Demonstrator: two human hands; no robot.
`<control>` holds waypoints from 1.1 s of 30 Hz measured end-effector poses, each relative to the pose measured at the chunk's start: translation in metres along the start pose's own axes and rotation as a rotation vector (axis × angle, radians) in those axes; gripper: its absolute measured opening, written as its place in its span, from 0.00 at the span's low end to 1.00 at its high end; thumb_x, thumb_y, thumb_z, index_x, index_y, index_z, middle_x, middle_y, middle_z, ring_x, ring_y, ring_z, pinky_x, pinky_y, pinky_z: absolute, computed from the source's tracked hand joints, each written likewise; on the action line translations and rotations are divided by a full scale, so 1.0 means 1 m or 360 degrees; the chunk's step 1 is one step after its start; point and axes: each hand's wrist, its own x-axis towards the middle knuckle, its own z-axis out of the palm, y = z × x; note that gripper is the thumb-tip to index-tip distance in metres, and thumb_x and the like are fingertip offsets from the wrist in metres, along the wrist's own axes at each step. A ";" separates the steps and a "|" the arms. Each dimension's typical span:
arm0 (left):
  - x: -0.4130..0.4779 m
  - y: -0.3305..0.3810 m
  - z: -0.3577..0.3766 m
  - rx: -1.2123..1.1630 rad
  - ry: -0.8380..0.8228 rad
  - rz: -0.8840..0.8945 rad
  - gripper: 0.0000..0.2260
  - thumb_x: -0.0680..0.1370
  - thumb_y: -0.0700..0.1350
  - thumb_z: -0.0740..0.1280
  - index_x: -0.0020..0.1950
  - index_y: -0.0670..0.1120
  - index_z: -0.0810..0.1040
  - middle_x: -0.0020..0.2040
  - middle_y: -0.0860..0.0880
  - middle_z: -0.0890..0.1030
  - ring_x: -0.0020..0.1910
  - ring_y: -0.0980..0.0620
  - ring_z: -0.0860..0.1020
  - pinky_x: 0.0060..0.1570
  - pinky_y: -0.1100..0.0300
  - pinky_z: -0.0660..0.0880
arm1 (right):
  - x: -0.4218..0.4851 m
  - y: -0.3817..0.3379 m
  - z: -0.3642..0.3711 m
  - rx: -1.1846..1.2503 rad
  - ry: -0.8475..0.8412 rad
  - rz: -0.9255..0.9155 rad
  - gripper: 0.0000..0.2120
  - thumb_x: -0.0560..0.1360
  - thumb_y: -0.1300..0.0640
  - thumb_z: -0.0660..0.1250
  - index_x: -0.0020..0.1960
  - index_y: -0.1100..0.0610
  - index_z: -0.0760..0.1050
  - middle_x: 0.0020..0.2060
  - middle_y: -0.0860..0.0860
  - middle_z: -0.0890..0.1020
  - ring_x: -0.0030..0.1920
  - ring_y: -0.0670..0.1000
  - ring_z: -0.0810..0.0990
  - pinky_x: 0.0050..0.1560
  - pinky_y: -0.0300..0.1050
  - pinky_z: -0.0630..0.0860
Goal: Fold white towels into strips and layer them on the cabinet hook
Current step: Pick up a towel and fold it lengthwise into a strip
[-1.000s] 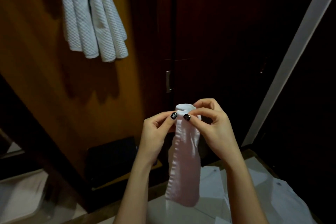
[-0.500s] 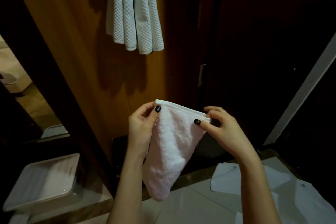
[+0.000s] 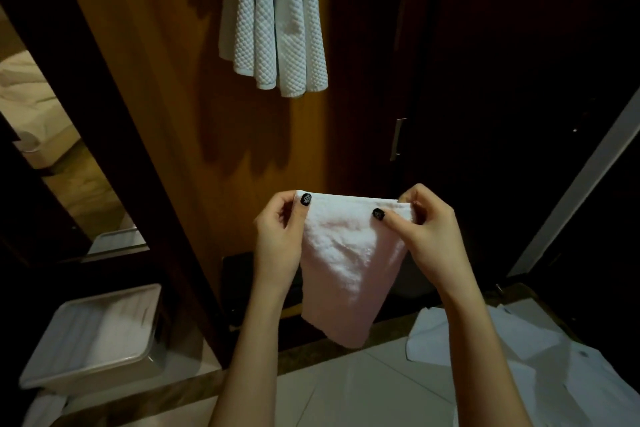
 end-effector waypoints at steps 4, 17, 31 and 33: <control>0.002 -0.002 0.005 0.0043 0.0043 0.0023 0.06 0.81 0.46 0.64 0.46 0.55 0.76 0.43 0.56 0.79 0.43 0.66 0.77 0.42 0.73 0.72 | 0.001 0.000 -0.002 0.0121 -0.0127 0.0196 0.13 0.71 0.56 0.76 0.48 0.42 0.76 0.46 0.44 0.81 0.44 0.41 0.81 0.35 0.36 0.79; 0.005 0.002 0.014 -0.0704 -0.0173 -0.0307 0.09 0.78 0.51 0.63 0.48 0.46 0.77 0.39 0.56 0.80 0.38 0.60 0.78 0.38 0.67 0.75 | 0.001 -0.011 -0.010 0.0963 -0.0485 0.0186 0.06 0.72 0.49 0.68 0.42 0.50 0.80 0.42 0.49 0.85 0.41 0.47 0.83 0.38 0.38 0.79; 0.005 0.018 -0.003 -0.1102 -0.0814 -0.0451 0.12 0.68 0.56 0.77 0.45 0.51 0.83 0.40 0.54 0.81 0.37 0.57 0.79 0.37 0.65 0.77 | 0.004 -0.002 -0.012 0.1083 -0.0496 0.0356 0.19 0.61 0.40 0.80 0.44 0.51 0.84 0.34 0.49 0.83 0.34 0.47 0.83 0.35 0.38 0.78; 0.005 0.021 -0.003 -0.1045 -0.0880 -0.0423 0.12 0.69 0.56 0.77 0.46 0.50 0.82 0.41 0.54 0.81 0.38 0.58 0.79 0.38 0.65 0.77 | 0.003 -0.005 -0.008 0.1177 -0.0568 0.0329 0.17 0.60 0.41 0.81 0.38 0.50 0.81 0.30 0.47 0.80 0.29 0.43 0.79 0.31 0.34 0.75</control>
